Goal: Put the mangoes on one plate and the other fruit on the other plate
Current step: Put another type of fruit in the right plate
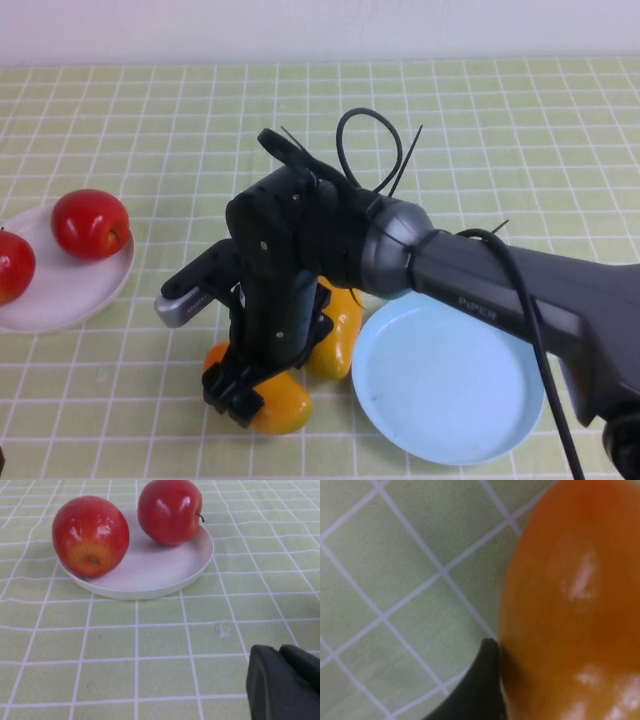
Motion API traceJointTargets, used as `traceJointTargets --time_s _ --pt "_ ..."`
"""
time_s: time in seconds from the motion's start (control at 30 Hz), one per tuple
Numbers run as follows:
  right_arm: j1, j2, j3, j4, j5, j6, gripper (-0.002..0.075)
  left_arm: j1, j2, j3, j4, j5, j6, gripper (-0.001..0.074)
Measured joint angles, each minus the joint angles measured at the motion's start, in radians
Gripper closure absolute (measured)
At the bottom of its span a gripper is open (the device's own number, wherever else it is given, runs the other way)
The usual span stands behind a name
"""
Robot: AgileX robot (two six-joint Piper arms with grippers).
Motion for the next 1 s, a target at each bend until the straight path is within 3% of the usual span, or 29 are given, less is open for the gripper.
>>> traceJointTargets --time_s 0.17,0.37,0.6,0.77,1.0 --pt "0.0 0.025 0.0 0.0 -0.02 0.0 0.0057 0.0 0.0 0.0 0.0 0.0 0.0 0.0734" --pt "0.0 0.025 -0.002 0.0 -0.028 0.0 0.0187 0.0 0.0 0.0 0.0 0.0 0.0 0.0734" --pt "0.0 -0.009 -0.023 -0.02 -0.02 0.011 0.0187 0.0 0.0 0.0 0.0 0.0 0.0 0.0734" --pt "-0.007 -0.095 -0.032 -0.098 0.02 0.138 0.0187 0.0 0.0 0.0 0.0 0.0 0.0 0.0734" --pt "-0.113 -0.267 0.111 -0.199 0.025 0.264 0.0187 0.0 0.0 0.0 0.0 0.0 0.0 0.0734"
